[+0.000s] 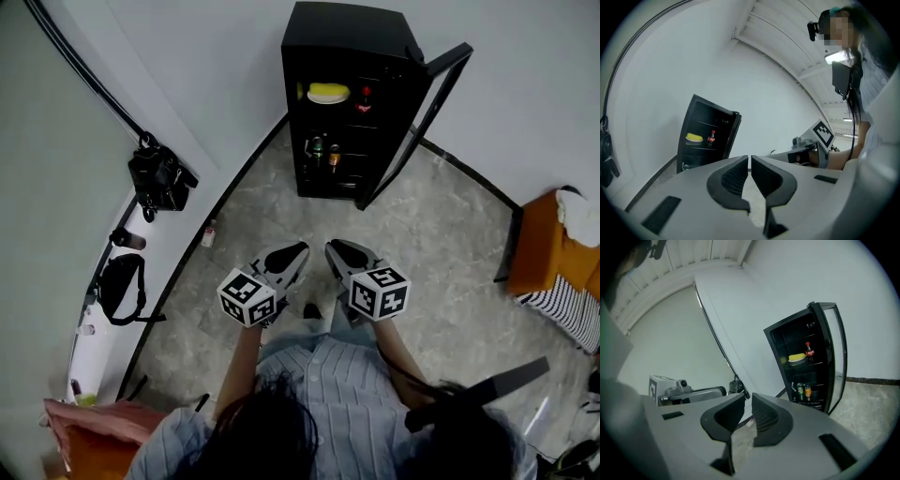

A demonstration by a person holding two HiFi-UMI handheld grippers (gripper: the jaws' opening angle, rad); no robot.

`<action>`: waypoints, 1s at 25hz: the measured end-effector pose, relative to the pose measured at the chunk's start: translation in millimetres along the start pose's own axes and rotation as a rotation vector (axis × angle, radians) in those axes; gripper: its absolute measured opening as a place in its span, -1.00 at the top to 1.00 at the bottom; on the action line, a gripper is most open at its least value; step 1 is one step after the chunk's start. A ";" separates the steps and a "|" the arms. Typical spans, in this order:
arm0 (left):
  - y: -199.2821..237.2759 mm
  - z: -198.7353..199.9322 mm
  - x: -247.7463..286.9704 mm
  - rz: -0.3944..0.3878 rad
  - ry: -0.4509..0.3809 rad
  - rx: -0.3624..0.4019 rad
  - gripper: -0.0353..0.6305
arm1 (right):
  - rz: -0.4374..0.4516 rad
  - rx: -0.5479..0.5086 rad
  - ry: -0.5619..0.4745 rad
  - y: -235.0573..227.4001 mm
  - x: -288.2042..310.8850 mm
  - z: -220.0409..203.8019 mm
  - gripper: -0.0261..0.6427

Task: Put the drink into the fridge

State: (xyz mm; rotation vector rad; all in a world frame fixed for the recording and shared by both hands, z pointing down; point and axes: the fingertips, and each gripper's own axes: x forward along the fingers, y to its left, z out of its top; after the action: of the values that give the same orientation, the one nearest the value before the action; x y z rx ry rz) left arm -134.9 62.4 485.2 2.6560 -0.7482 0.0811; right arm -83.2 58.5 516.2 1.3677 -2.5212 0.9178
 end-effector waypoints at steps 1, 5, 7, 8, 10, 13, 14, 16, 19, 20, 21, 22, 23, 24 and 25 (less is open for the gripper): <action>-2.9 -1.4 -0.5 -0.007 0.001 0.002 0.86 | -0.006 -0.001 -0.005 1.5 -3.8 -2.5 0.76; -15.1 -3.9 2.0 -0.041 0.008 0.019 0.86 | -0.035 -0.025 -0.043 4.3 -19.5 -4.5 0.77; -21.8 -4.6 4.4 -0.056 0.010 0.027 0.86 | -0.046 -0.053 -0.071 4.8 -27.6 -2.3 0.77; -25.2 -5.1 5.6 -0.063 0.010 0.031 0.86 | -0.054 -0.069 -0.083 4.7 -31.6 -1.1 0.77; -31.5 -5.3 7.7 -0.075 0.009 0.037 0.86 | -0.070 -0.100 -0.106 3.8 -38.7 1.8 0.78; -38.5 -5.3 10.2 -0.089 0.010 0.048 0.86 | -0.087 -0.129 -0.143 2.9 -46.8 8.2 0.78; -40.0 -5.9 10.5 -0.092 0.013 0.051 0.86 | -0.089 -0.139 -0.155 3.7 -48.7 9.7 0.78; -42.3 -7.4 10.6 -0.098 0.018 0.055 0.86 | -0.090 -0.165 -0.170 6.2 -51.7 10.8 0.79; -48.1 -9.2 11.0 -0.105 0.023 0.062 0.86 | -0.095 -0.203 -0.178 8.5 -56.2 10.6 0.80; -50.3 -9.6 11.2 -0.108 0.024 0.065 0.86 | -0.097 -0.209 -0.183 8.7 -57.7 10.9 0.80; -52.4 -10.0 11.6 -0.112 0.026 0.069 0.86 | -0.100 -0.213 -0.189 8.6 -59.0 11.3 0.81; -54.0 -10.3 12.2 -0.115 0.027 0.073 0.86 | -0.101 -0.214 -0.194 8.0 -59.9 11.8 0.81; -55.3 -10.6 13.0 -0.118 0.030 0.077 0.86 | -0.102 -0.213 -0.197 7.2 -60.6 12.2 0.81; -56.1 -11.0 13.8 -0.119 0.033 0.080 0.86 | -0.102 -0.210 -0.199 6.3 -60.9 12.3 0.81; -56.8 -11.3 14.3 -0.120 0.036 0.082 0.86 | -0.102 -0.208 -0.200 5.6 -61.1 12.0 0.81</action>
State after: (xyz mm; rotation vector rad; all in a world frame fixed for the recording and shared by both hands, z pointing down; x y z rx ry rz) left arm -93.0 104.2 478.4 2.7634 -0.5839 0.1296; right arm -50.2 97.7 480.5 1.5716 -2.5698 0.5064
